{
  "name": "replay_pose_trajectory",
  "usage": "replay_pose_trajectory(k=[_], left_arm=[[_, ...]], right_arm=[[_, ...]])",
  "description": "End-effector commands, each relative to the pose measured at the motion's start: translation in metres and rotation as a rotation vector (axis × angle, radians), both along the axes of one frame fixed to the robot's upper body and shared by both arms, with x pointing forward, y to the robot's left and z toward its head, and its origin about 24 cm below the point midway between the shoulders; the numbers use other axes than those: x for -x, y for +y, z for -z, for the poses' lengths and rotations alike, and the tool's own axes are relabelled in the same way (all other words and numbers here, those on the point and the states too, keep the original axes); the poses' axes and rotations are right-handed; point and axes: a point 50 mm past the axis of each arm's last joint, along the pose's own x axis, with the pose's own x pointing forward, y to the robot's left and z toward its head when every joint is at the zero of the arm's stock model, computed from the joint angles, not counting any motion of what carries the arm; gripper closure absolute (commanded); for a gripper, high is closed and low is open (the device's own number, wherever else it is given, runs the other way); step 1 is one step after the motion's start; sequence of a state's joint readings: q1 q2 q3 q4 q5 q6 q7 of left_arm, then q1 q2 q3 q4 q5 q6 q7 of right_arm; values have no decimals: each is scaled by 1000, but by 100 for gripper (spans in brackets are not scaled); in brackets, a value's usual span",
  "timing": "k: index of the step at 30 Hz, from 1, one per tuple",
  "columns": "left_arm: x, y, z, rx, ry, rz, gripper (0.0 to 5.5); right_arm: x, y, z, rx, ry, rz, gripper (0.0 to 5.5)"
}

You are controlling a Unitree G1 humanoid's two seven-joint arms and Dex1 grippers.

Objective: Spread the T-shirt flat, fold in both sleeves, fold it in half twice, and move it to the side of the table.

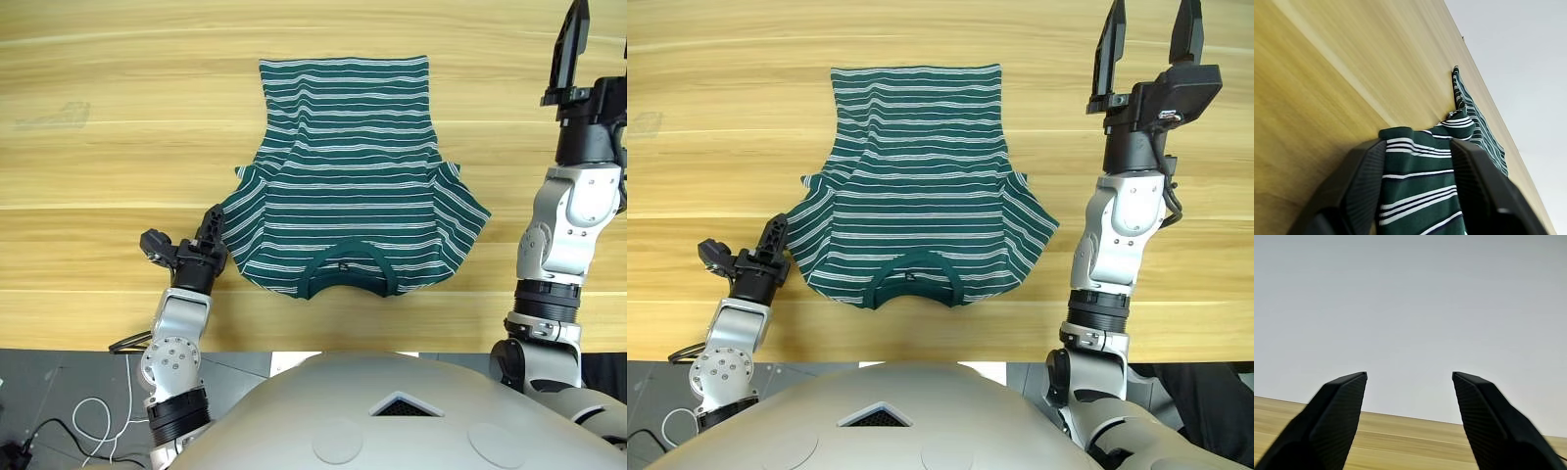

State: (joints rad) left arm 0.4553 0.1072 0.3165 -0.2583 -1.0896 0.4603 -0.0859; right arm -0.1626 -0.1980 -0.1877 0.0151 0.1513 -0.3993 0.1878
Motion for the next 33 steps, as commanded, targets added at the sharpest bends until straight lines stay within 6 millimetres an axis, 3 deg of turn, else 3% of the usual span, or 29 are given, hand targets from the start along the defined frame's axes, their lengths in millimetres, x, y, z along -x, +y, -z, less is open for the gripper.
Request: replay_pose_trajectory(k=[1,8,12,22,30,33], left_arm=[[8,-4,17,3,117,3,376],[6,-4,18,3,116,-15,500],[7,-3,18,0,113,-32,544],[-2,-13,-26,-250,-128,87,548],[3,-34,-39,-323,-258,309,548],[4,-40,-37,-497,-246,413,548]], right_arm=[[-1,0,0,4,0,0,225],[0,0,5,2,15,1,225],[0,1,8,2,25,-4,225],[-2,4,10,2,34,-13,225],[-3,6,11,6,38,-24,225],[-3,6,10,9,36,-23,225]])
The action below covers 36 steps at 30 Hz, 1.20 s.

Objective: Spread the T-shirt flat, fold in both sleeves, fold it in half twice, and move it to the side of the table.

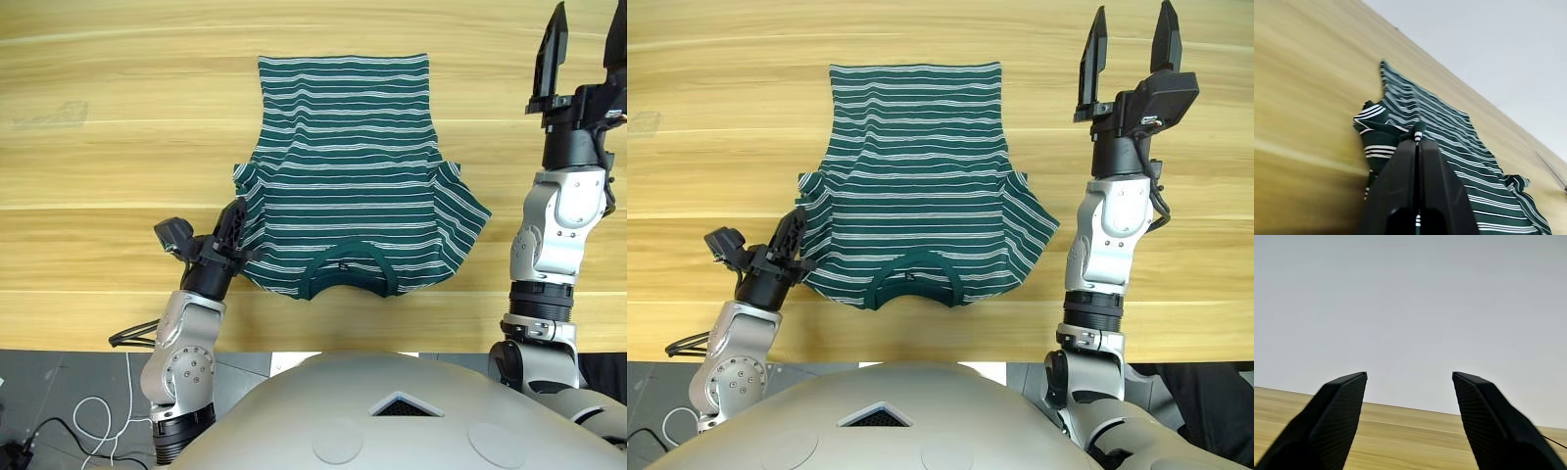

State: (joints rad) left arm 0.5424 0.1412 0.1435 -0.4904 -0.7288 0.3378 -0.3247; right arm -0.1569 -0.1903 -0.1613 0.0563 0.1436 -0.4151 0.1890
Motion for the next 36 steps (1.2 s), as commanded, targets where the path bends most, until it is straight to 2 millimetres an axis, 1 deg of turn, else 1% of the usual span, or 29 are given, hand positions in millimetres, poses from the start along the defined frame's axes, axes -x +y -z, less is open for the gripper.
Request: replay_pose_trajectory(k=[1,4,9,13,16,20,26,28,30,31,33,34,35,36], left_arm=[[4,-9,2,-242,-9,108,548],[9,-21,6,-343,-18,195,548],[11,-26,13,-485,-34,242,548],[13,-33,13,-536,-77,295,548],[14,-34,12,-577,-93,307,548],[12,-32,17,-666,-78,294,548],[15,-36,16,-654,-96,350,451],[19,-37,14,-682,-109,401,414],[24,-35,9,-728,-135,483,396],[25,-34,6,-734,-145,505,371],[27,-32,-4,-711,-186,558,342],[27,-31,-11,-681,-213,571,314],[21,-26,-22,-627,-239,517,302],[10,-14,-34,-563,-267,381,289]], right_arm=[[-1,1,-1,13,-3,-3,225],[-2,1,-1,17,-4,-5,225],[-2,1,0,15,-1,-4,225],[-2,1,3,11,5,-1,225],[-1,1,4,10,7,0,225],[0,0,5,10,13,0,225],[1,-1,8,10,26,0,225],[0,-1,9,11,41,-15,225],[1,-3,9,22,62,-30,225],[1,-4,10,28,73,-36,225],[3,-10,14,24,115,-48,225],[5,-13,17,4,148,-61,225],[9,-21,23,-67,221,-89,225],[16,-30,32,-151,323,-139,225]])
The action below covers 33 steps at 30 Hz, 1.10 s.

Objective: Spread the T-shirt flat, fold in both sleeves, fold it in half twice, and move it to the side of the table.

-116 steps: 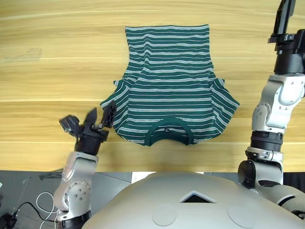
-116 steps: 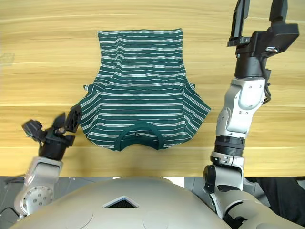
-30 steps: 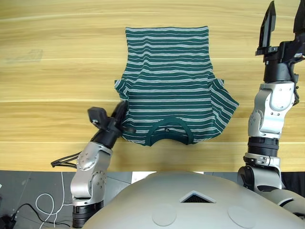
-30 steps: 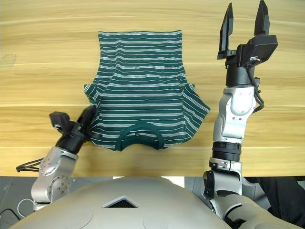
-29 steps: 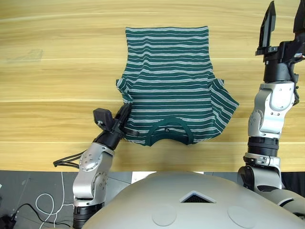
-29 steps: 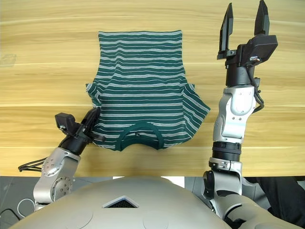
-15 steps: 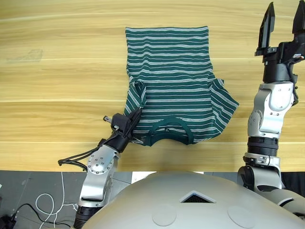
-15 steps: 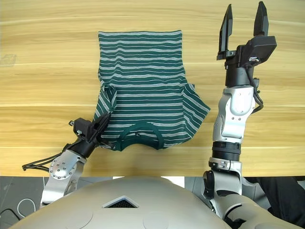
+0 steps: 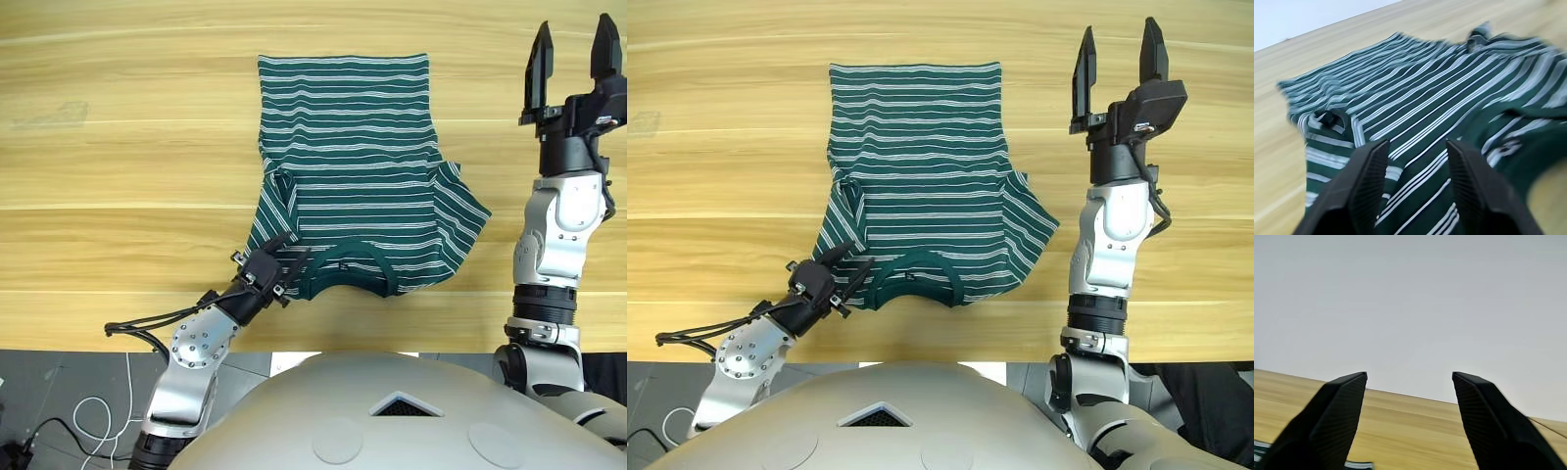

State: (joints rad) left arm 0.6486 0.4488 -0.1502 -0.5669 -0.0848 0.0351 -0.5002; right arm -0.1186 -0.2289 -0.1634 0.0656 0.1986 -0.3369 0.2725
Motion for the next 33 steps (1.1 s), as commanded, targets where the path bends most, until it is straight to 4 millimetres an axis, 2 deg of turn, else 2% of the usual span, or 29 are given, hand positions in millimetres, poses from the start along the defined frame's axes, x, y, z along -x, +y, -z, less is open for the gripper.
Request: replay_pose_trajectory(k=[1,3,6,8,10,15,24,33], left_arm=[[-28,32,-39,241,-135,-256,283],[-41,63,-50,339,-200,-505,283],[-45,92,-55,385,-239,-713,283],[-43,108,-58,369,-263,-824,283],[-40,116,-59,360,-267,-885,283],[-38,109,-57,332,-253,-883,283],[-35,104,-51,302,-224,-887,283],[-36,101,-45,302,-200,-871,278]], right_arm=[[21,-27,24,-222,296,-120,225],[43,-35,37,-367,491,-237,225],[71,-49,51,-533,716,-299,225],[82,-53,57,-587,835,-308,225],[88,-48,64,-612,928,-309,225],[98,-39,88,-607,1104,-259,225],[93,-35,99,-568,1123,-186,225],[90,-33,99,-532,1095,-191,383]])
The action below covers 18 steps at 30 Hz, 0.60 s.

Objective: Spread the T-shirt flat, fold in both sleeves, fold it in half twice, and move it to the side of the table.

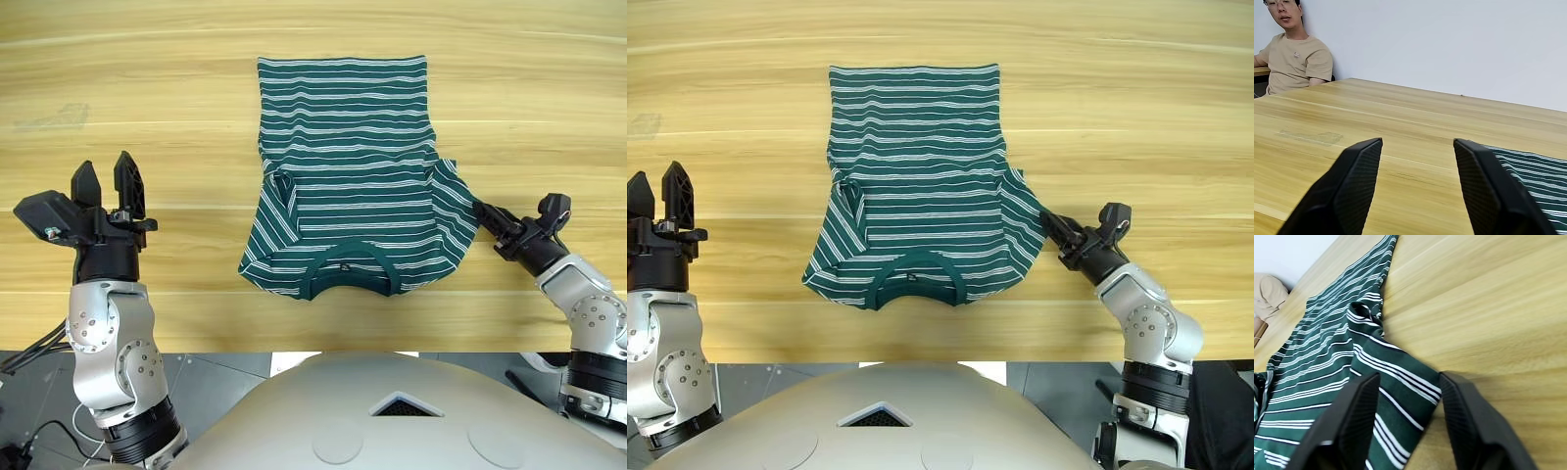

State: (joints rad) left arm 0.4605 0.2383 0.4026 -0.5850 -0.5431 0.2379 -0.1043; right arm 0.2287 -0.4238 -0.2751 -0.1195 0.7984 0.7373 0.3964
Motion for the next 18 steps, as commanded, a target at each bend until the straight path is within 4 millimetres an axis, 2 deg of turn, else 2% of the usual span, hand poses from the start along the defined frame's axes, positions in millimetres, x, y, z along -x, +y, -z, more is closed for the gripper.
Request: replay_pose_trajectory(k=[1,9,14,18], left_arm=[[0,-2,5,-4,29,12,278],[0,-5,9,3,38,27,278],[-1,-7,12,14,42,36,278],[-2,-8,14,16,46,44,278]], right_arm=[[6,3,11,14,60,-6,411],[6,8,9,4,33,-30,547],[4,11,6,2,2,-47,547],[-2,16,-6,-15,-83,-81,547]])
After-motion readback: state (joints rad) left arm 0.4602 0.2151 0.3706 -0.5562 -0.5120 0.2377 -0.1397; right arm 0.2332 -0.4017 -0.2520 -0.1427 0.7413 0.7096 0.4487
